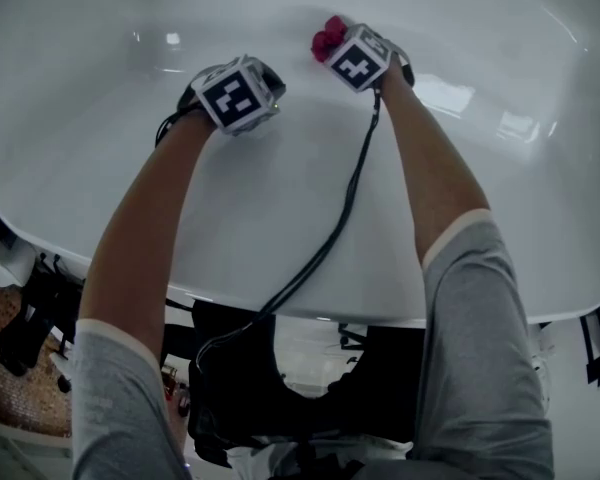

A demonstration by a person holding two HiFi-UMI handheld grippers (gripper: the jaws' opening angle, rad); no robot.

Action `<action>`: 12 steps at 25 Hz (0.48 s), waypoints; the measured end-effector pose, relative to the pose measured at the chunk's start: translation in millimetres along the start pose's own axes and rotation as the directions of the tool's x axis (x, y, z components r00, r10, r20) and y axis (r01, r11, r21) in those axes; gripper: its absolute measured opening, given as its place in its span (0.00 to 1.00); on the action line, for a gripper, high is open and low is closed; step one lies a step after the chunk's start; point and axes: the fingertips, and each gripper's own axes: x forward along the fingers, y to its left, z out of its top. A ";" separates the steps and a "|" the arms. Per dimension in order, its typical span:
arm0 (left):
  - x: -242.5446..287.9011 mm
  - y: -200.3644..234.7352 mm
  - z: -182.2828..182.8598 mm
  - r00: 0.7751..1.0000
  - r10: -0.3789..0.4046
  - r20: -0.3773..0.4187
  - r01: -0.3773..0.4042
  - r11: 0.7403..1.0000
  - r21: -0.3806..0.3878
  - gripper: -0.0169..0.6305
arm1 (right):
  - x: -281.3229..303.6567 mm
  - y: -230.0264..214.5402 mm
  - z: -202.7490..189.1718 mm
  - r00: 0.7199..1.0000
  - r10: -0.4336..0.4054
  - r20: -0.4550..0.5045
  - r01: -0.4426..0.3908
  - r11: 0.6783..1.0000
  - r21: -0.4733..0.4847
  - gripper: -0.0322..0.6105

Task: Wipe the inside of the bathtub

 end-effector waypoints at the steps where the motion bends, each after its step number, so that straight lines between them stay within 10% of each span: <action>1: -3.8 0.1 0.3 1.000 0.004 0.003 -0.004 1.000 0.001 0.03 | -0.8 1.0 -0.7 1.000 0.006 -0.013 -0.006 1.000 -0.004 0.20; 12: -36.4 -0.1 0.0 0.996 0.063 0.062 -0.063 0.998 -0.005 0.03 | -16.1 1.9 -51.3 0.998 -0.028 -0.050 0.031 0.998 0.063 0.20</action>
